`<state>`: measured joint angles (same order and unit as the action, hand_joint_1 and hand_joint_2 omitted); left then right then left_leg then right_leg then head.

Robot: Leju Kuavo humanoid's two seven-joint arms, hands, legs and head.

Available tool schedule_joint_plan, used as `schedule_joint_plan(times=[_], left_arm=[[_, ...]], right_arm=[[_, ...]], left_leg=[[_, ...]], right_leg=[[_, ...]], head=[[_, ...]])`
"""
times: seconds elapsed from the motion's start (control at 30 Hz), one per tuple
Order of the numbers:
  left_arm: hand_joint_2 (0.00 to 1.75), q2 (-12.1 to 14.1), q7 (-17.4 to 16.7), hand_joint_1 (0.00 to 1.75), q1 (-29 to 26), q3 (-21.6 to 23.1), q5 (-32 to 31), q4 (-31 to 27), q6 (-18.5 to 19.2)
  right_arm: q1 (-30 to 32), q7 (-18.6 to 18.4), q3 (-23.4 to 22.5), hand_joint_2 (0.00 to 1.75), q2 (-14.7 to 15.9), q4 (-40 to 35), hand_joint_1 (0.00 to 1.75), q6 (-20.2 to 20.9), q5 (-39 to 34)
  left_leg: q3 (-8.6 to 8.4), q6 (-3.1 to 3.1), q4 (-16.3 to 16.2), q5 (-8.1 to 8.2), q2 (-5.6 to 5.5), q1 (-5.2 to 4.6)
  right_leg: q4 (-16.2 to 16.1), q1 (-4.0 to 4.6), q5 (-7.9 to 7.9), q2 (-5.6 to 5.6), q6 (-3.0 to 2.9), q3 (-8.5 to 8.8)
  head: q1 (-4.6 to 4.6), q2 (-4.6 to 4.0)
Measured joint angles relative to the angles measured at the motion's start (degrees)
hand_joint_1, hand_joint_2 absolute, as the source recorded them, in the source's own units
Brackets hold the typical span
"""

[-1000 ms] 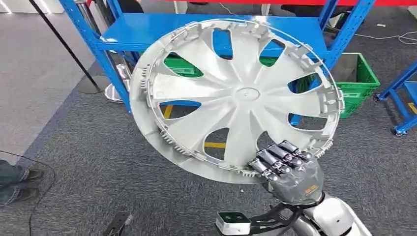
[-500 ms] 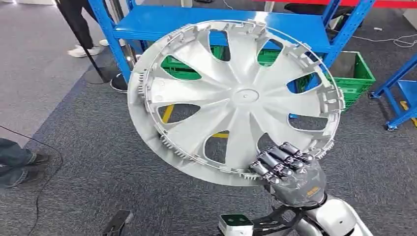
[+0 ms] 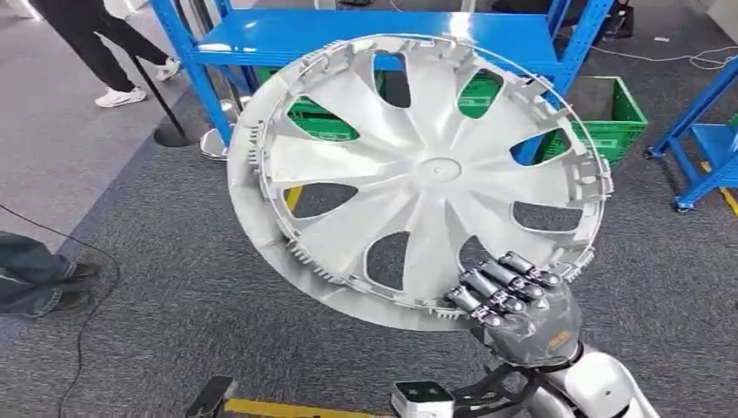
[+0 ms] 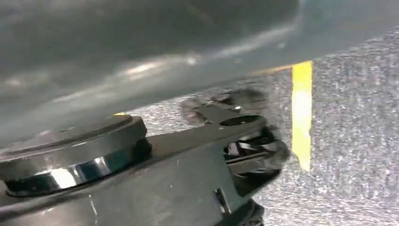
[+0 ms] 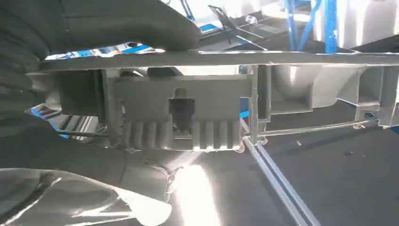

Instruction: Take the parts from the cabinet and place them on the table.

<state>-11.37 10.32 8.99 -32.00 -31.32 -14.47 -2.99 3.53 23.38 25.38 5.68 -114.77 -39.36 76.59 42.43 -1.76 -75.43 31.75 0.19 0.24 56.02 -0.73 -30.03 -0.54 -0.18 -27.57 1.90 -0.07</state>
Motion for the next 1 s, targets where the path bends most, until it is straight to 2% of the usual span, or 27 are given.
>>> schedule_joint_plan(times=[0.03, 0.07, 0.1, 0.13, 0.17, 0.23, 0.27, 0.3, 0.33, 0.37, 0.43, 0.47, 0.5, 0.53, 0.57, 0.6, 0.63, 0.67, 0.7, 0.73, 0.77, 0.8, 1.0], left_arm=[[0.0, 0.0, 0.0, 0.0, 0.0, 0.0, 0.0, 0.0, 0.0], [0.0, 0.0, 0.0, 0.0, -0.1, 0.0, 0.0, 0.0, 0.0], [0.0, 0.0, 0.0, 0.0, 0.0, 0.0, 0.0, 0.0, 0.0], [0.0, 0.1, 0.0, 0.0, 0.0, 0.0, 0.0, 0.0, 0.0], [0.0, 0.2, 0.0, 0.0, 0.0, 0.0, 0.1, 0.0, 0.0], [0.0, 0.2, 0.1, 0.0, -0.1, 0.0, 0.1, 0.0, 0.0], [0.0, 0.3, 0.1, 0.0, -0.1, 0.0, 0.1, 0.0, 0.0], [0.0, 0.2, 0.1, 0.0, -0.1, 0.0, 0.1, 0.0, 0.0], [0.0, 0.2, 0.1, 0.0, -0.1, 0.0, 0.1, 0.0, 0.0], [0.0, 0.2, 0.2, 0.0, 0.0, 0.0, 0.2, 0.0, 0.0], [0.0, 0.1, 0.2, 0.0, 0.0, 0.0, 0.2, 0.0, 0.0], [0.0, 0.1, 0.2, 0.0, -0.1, 0.0, 0.2, 0.0, 0.0], [0.0, 0.1, 0.2, 0.0, -0.1, 0.0, 0.2, 0.0, 0.0], [0.0, 0.0, 0.2, 0.0, -0.1, 0.0, 0.2, 0.0, 0.0], [0.0, 0.0, 0.2, 0.0, -0.1, 0.0, 0.2, 0.0, 0.0], [0.0, 0.0, 0.2, 0.0, -0.1, 0.0, 0.2, 0.0, 0.0], [0.0, 0.0, 0.2, 0.0, -0.1, 0.0, 0.2, 0.0, 0.0], [0.0, 0.0, 0.2, 0.0, -0.1, 0.0, 0.2, 0.0, 0.0], [0.0, 0.0, 0.2, 0.0, 0.0, 0.0, 0.2, 0.0, 0.0], [0.0, 0.0, 0.2, 0.0, 0.0, 0.0, 0.2, 0.0, 0.0], [0.0, 0.1, 0.2, 0.0, -0.1, 0.0, 0.2, 0.0, 0.1], [0.0, 0.1, 0.2, 0.0, -0.1, 0.0, 0.3, 0.0, 0.1], [0.0, 0.1, 0.2, 0.0, -0.1, 0.0, 0.9, 0.0, 0.2]], right_arm=[[0.1, 0.4, -0.2, 1.75, -0.2, 0.0, 1.75, 0.0, -0.1], [0.3, 0.9, -0.4, 1.75, -0.5, 0.0, 1.75, 0.0, -0.3], [0.4, 1.4, -0.7, 1.75, -0.8, 0.0, 1.75, 0.0, -0.6], [0.5, 2.2, -1.0, 1.75, -1.3, -0.2, 1.75, 0.0, -1.1], [0.6, 3.0, -1.4, 1.75, -1.7, -0.3, 1.75, 0.0, -1.4], [0.7, 4.5, -2.1, 1.75, -2.5, -0.5, 1.75, 0.0, -1.9], [0.9, 5.2, -2.5, 1.75, -3.0, -0.6, 1.75, 0.0, -2.3], [1.0, 6.1, -2.9, 1.75, -3.5, -0.7, 1.75, 0.0, -2.8], [1.3, 7.1, -3.5, 1.75, -3.8, -0.8, 1.75, 0.0, -3.2], [1.4, 7.9, -4.0, 1.75, -4.2, -0.9, 1.75, 0.0, -3.7], [1.8, 10.0, -5.1, 1.75, -5.2, -1.0, 1.75, 0.0, -4.6], [2.0, 10.4, -5.6, 1.75, -5.5, -1.0, 1.75, 0.0, -4.8], [2.3, 10.6, -6.0, 1.75, -5.8, -1.0, 1.75, 0.0, -4.9], [2.6, 10.6, -6.4, 1.75, -6.0, -1.0, 1.75, 0.0, -4.9], [2.7, 10.7, -6.7, 1.75, -6.2, -1.0, 1.75, 0.0, -4.9], [2.7, 10.7, -6.9, 1.75, -6.4, -1.0, 1.75, 0.0, -4.9], [2.6, 10.8, -7.0, 1.75, -6.6, -1.0, 1.75, 0.0, -4.9], [2.6, 11.2, -7.1, 1.75, -6.8, -1.0, 1.75, 0.0, -5.1], [2.7, 12.2, -7.5, 1.75, -7.2, -1.1, 1.75, 0.0, -5.5], [3.0, 13.4, -8.0, 1.75, -7.6, -1.1, 1.75, 0.0, -6.2], [3.3, 14.4, -8.4, 1.75, -8.1, -1.1, 1.75, 0.0, -7.0], [3.7, 15.2, -8.9, 1.75, -8.6, -1.1, 1.75, 0.0, -7.8], [4.3, 16.3, -10.4, 1.75, -10.2, -0.9, 1.75, 0.0, -11.0]], left_leg=[[-1.45, 0.09, 1.3, -1.4, 0.0, 0.0], [-4.05, 0.3, 5.2, -3.35, 0.0, 0.0], [-7.33, 0.63, 10.6, -5.32, -0.04, -0.04], [-9.85, 1.1, 15.2, -5.87, -0.16, -0.12], [-10.95, 1.58, 16.5, -4.87, -0.37, -0.33], [-10.44, 1.77, 17.2, -5.1, -0.33, -0.6], [-10.27, 2.06, 17.3, -4.97, -0.33, -0.68], [-10.25, 2.59, 17.9, -5.33, -0.32, -0.39], [-10.32, 3.08, 18.4, -5.77, -0.12, -0.08], [-10.09, 3.39, 18.4, -5.98, -0.11, -0.1], [-9.42, 3.7, 18.4, -6.28, -0.05, -0.21], [-9.1, 3.74, 18.4, -6.48, 0.0, -0.27], [-8.87, 3.72, 18.4, -6.69, -0.01, -0.32], [-8.72, 3.61, 18.3, -6.84, -0.01, -0.32], [-8.63, 3.47, 18.3, -7.0, -0.03, -0.32], [-8.6, 3.35, 18.2, -7.07, -0.03, -0.3], [-8.52, 3.18, 17.9, -7.15, -0.04, -0.31], [-8.22, 2.82, 17.7, -7.21, -0.06, -0.75], [-7.79, 2.63, 17.3, -7.33, -0.05, -0.8], [-7.5, 2.84, 17.0, -7.13, -0.04, -0.89], [-7.34, 4.19, 17.1, -7.65, -0.04, -0.92], [-7.31, 4.51, 17.2, -7.72, -0.04, -0.92], [-7.29, 3.47, 18.1, -8.77, -0.07, -0.83]], right_leg=[[0.3, 0.0, 0.17, 0.03, 0.1, -0.6], [0.6, 0.0, 0.21, 0.02, 0.16, -1.01], [0.9, 0.04, 0.21, 0.0, 0.19, -1.19], [1.1, 0.04, 0.19, -0.07, 0.23, -1.38], [1.3, 0.28, 0.36, -0.1, 0.58, -2.07], [1.3, 0.09, 0.86, 0.04, 1.32, -2.48], [1.3, 0.04, 1.04, 0.01, 1.62, -2.66], [1.3, 0.23, 1.1, -0.02, 2.03, -2.67], [1.9, 0.08, 0.13, 0.05, 2.24, -3.46], [4.1, 0.11, -1.59, 0.21, 2.38, -4.49], [13.9, 0.04, -6.37, 0.37, 2.71, -8.93], [18.1, 0.06, -7.81, 0.37, 2.83, -10.84], [19.6, 0.05, -7.77, 0.37, 2.92, -11.49], [18.3, 0.03, -6.45, 0.36, 2.9, -10.76], [14.4, 0.03, -4.07, 0.36, 2.85, -8.63], [8.4, 0.01, -1.24, 0.33, 2.75, -5.38], [3.3, -0.03, 0.58, 0.28, 2.66, -2.58], [1.5, 0.13, -0.66, 0.32, 2.64, -1.78], [1.3, 0.08, -0.26, 0.53, 2.11, -1.56], [1.1, -0.06, -0.06, 0.51, 2.1, -1.92], [1.2, 0.06, 0.08, 0.52, 2.01, -2.03], [1.2, 0.16, 0.24, 0.51, 1.79, -2.11], [1.3, 0.3, 0.62, 0.43, 1.17, -2.6]], head=[[-0.02, 0.0], [0.02, 0.0], [-0.02, 0.0], [0.02, 0.0], [0.09, 0.0], [0.0, 0.0], [0.0, 0.0], [0.11, 0.0], [0.07, 0.0], [0.22, 0.0], [0.24, 0.0], [0.26, 0.0], [0.28, 0.0], [0.26, 0.0], [0.28, 0.0], [0.28, 0.0], [0.3, 0.0], [0.28, 0.0], [0.15, 0.0], [0.22, 0.0], [0.17, 0.0], [0.22, 0.0], [0.2, 0.0]])
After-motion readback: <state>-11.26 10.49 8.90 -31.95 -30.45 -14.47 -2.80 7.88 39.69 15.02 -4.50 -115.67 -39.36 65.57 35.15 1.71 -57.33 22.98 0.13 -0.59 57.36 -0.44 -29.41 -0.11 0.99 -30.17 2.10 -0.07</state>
